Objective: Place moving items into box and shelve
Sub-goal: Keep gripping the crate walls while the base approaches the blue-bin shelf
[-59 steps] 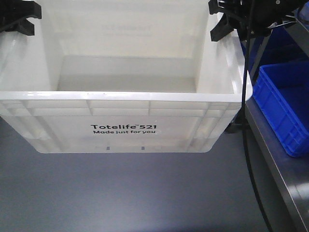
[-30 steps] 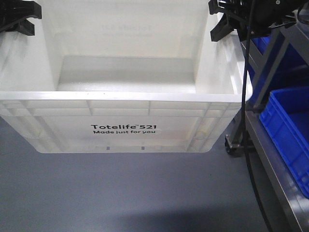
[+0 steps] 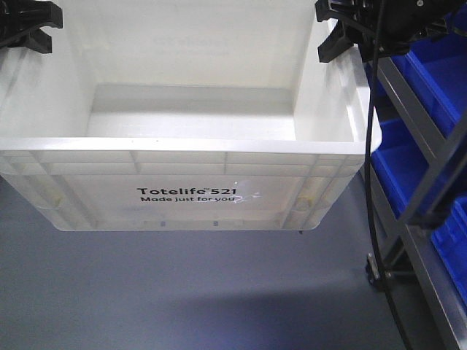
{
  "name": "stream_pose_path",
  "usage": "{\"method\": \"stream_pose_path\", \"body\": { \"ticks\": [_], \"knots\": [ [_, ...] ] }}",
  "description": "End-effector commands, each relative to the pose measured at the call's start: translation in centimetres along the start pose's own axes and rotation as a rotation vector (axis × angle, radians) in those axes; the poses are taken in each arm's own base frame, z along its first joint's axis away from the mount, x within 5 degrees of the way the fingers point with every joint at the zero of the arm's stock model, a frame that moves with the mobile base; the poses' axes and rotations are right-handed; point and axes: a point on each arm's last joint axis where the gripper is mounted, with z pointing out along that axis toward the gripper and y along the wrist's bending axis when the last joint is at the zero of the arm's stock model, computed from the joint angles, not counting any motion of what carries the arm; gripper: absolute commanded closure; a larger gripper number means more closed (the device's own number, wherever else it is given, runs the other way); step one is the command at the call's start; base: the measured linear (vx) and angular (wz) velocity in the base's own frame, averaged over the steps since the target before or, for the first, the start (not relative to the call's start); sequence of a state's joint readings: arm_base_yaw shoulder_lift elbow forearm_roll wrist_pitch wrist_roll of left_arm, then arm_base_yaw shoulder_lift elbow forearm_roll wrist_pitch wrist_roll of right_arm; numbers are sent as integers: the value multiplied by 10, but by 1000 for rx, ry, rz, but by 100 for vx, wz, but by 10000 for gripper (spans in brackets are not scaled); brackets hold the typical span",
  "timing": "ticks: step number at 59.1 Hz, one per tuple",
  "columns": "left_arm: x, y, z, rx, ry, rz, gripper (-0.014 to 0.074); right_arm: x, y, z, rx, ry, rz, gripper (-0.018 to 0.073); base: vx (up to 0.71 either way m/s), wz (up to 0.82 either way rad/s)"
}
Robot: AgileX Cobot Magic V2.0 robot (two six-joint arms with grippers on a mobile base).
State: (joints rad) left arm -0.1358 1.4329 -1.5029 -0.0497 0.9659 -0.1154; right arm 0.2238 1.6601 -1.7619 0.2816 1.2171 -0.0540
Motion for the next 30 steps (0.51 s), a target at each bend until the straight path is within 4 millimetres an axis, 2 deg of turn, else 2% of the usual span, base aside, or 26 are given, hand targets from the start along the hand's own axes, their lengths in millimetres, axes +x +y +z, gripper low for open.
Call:
{"method": "stream_pose_path", "body": {
  "ticks": [1,30],
  "knots": [
    [-19,-23,-32,176,-210,-81,613,-10,38,-37,-254,-188,21,571,43,12],
    [-19,-23,-32,176,-210,-81,613,-10,38,-37,-254,-188,21,571,43,9]
  ]
}}
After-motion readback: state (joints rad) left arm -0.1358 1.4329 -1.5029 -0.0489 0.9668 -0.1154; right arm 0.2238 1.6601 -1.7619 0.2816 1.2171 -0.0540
